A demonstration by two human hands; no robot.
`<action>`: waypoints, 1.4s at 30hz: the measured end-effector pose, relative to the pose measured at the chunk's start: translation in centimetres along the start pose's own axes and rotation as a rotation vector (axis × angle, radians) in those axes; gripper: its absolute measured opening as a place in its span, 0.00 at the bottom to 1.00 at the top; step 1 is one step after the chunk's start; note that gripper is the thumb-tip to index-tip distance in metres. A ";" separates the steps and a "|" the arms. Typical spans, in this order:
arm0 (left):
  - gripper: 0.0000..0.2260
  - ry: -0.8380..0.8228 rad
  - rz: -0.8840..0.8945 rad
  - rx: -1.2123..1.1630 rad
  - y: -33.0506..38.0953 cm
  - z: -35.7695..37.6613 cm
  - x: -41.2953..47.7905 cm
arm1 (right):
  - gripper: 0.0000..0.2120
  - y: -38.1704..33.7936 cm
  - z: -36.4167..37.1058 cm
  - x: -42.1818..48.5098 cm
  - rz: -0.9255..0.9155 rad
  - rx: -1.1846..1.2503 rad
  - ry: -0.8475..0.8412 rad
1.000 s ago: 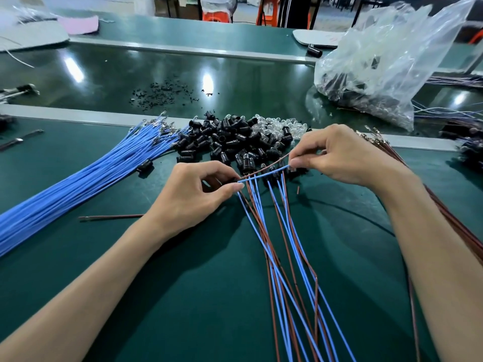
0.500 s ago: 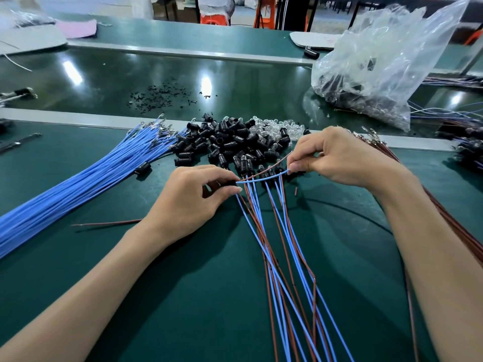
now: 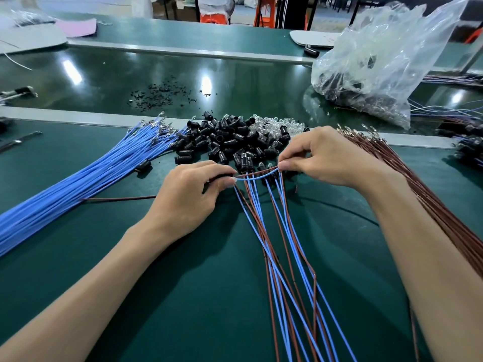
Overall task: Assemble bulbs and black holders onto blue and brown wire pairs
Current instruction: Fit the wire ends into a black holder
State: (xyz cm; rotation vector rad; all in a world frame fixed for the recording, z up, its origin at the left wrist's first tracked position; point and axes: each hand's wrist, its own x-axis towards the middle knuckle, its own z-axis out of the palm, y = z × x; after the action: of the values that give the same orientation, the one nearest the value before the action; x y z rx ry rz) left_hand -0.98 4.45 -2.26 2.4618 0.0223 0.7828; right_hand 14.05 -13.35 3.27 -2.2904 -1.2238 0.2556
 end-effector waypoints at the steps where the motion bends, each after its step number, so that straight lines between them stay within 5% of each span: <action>1: 0.07 0.004 0.003 -0.007 0.0 0.0 0.0 | 0.03 0.1 0.0 0.0 0.000 -0.010 0.003; 17: 0.14 0.051 0.032 -0.012 -0.3 0.2 -0.1 | 0.08 0.5 -0.6 -0.3 -0.041 0.128 0.012; 42: 0.07 0.072 0.017 -0.051 -0.3 0.1 -0.2 | 0.08 0.8 -0.7 -0.3 -0.045 0.075 0.039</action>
State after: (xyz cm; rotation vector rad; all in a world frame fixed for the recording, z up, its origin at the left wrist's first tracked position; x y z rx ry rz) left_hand -1.04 4.61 -2.54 2.3881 0.0082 0.8679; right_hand 14.71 -14.22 3.38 -2.1916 -1.2240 0.2360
